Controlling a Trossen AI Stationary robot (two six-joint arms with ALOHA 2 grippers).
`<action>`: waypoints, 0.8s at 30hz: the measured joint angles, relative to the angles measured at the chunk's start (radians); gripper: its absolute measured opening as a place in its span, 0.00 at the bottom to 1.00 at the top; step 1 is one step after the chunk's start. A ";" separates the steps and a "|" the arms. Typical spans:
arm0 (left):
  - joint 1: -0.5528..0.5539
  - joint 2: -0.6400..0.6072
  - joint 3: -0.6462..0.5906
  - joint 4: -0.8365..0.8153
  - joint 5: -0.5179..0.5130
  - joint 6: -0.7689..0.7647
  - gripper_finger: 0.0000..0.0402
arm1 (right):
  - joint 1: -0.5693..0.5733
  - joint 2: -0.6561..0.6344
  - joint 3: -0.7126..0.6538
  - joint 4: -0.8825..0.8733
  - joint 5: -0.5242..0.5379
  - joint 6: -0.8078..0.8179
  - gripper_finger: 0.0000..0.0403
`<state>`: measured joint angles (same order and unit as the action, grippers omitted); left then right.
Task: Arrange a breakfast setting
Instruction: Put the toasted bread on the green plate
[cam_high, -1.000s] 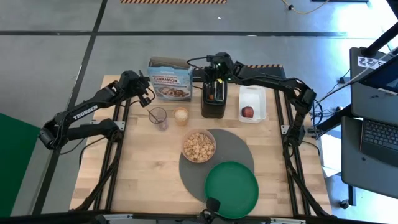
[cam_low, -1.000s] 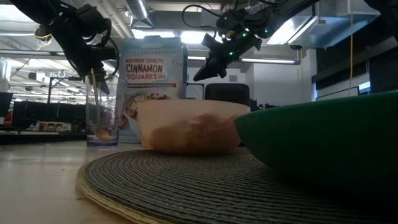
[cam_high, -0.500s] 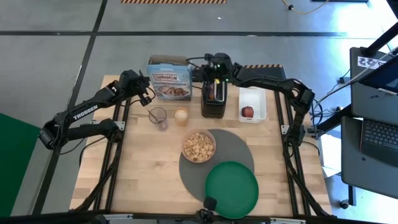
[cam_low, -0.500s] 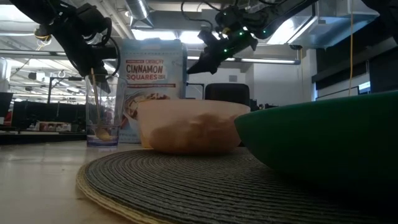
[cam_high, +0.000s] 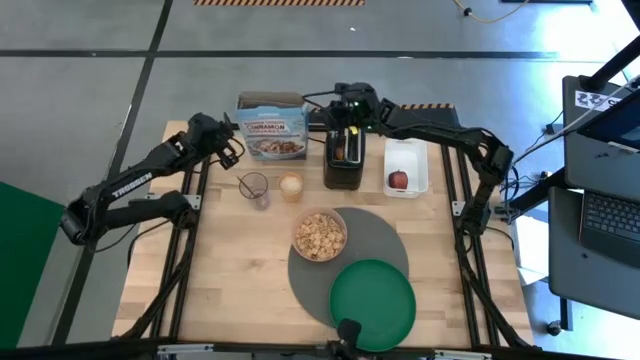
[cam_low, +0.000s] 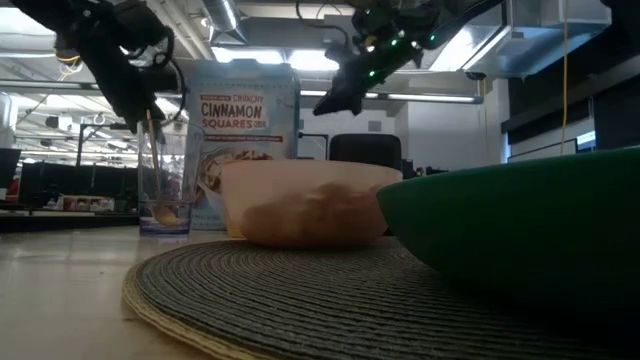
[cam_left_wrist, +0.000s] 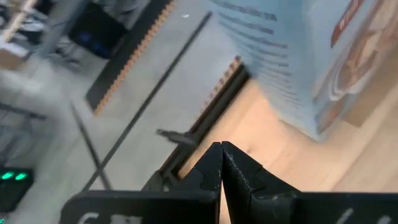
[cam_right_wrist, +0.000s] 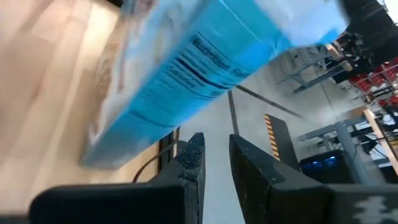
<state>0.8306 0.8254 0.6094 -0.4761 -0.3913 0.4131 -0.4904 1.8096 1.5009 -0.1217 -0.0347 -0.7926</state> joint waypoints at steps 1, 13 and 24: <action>-0.012 -0.027 0.000 -0.015 -0.013 -0.018 0.00 | 0.000 -0.013 0.000 -0.029 -0.001 -0.002 0.15; -0.265 -0.443 0.000 0.106 0.232 -0.161 0.00 | 0.005 -0.096 -0.001 -0.484 -0.170 -0.429 0.15; -0.408 -0.522 0.000 0.443 0.590 -0.195 0.00 | 0.162 -0.090 0.000 -0.543 0.184 -0.859 0.15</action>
<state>0.4229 0.3030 0.6098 -0.0330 0.1986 0.2181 -0.3289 1.7191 1.5005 -0.6642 0.1490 -1.6519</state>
